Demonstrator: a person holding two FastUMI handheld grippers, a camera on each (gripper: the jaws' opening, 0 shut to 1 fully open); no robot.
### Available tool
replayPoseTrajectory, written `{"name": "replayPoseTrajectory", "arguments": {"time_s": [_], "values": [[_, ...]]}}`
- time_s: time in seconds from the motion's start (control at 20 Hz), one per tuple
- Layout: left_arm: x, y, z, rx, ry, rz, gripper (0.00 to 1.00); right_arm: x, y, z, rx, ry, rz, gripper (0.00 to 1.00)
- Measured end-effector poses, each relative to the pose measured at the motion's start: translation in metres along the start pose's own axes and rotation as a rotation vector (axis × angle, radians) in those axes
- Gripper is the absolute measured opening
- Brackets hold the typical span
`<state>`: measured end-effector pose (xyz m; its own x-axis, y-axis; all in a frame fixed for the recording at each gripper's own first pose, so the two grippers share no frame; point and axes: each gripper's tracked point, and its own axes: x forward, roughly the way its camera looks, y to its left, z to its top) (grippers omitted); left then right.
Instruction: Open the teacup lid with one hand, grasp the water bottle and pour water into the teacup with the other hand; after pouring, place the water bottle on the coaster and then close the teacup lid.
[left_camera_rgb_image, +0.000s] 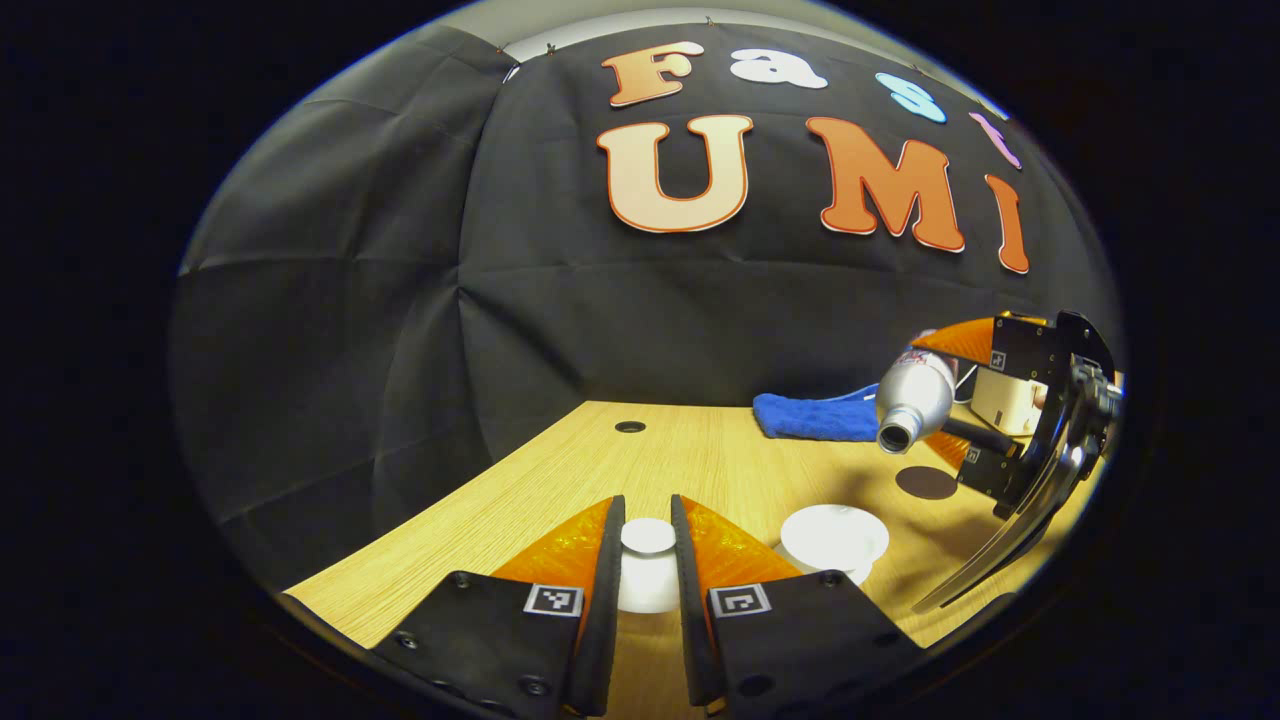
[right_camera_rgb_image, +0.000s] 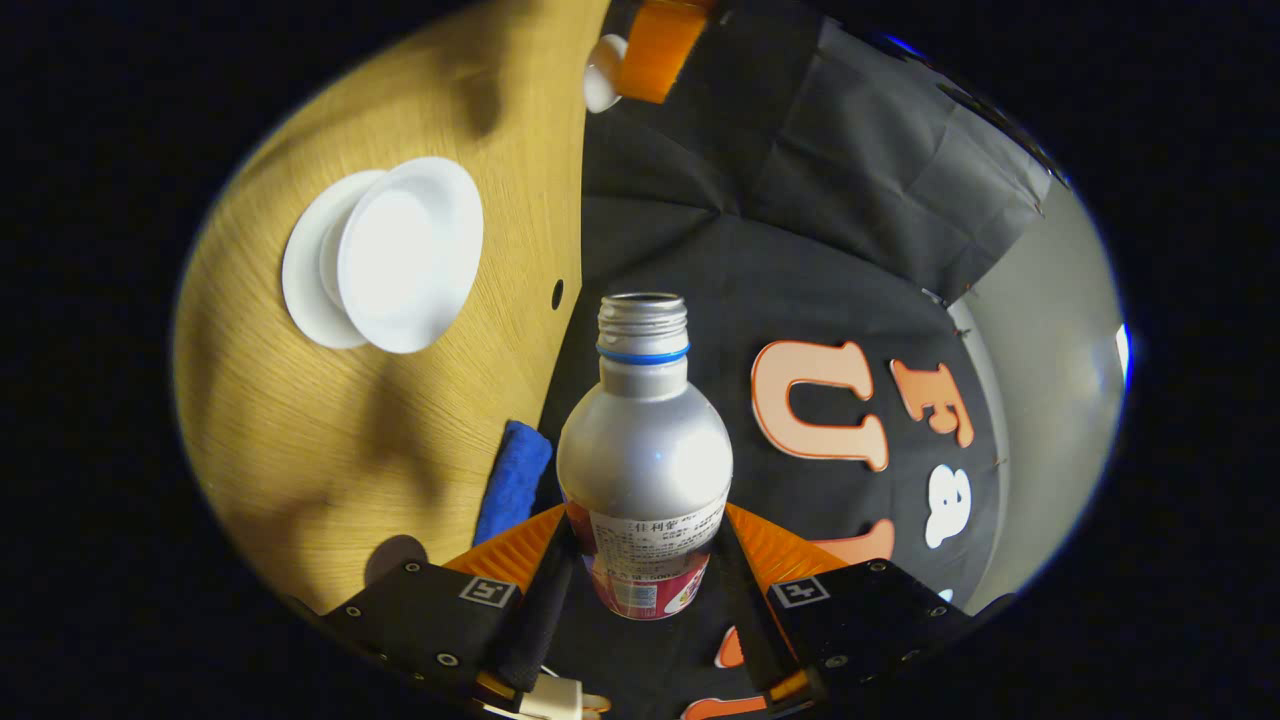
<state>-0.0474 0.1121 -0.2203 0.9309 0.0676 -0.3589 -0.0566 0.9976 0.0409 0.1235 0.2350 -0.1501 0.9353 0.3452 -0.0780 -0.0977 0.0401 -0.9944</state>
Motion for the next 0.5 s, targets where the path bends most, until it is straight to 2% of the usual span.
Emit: {"name": "replayPoseTrajectory", "arguments": {"time_s": [0.05, 0.3, 0.5], "values": [[0.001, -0.003, 0.001, 0.003, 0.001, -0.003, 0.32, -0.001, 0.0, -0.004, 0.063, 0.014, 0.015, 0.78], [0.005, -0.026, 0.02, 0.014, -0.026, -0.037, 0.32, -0.007, -0.016, -0.031, 0.371, 0.08, 0.038, 0.78], [0.006, -0.05, 0.031, 0.024, -0.046, -0.075, 0.32, -0.008, -0.035, -0.06, 0.548, 0.136, -0.006, 0.78]]}}
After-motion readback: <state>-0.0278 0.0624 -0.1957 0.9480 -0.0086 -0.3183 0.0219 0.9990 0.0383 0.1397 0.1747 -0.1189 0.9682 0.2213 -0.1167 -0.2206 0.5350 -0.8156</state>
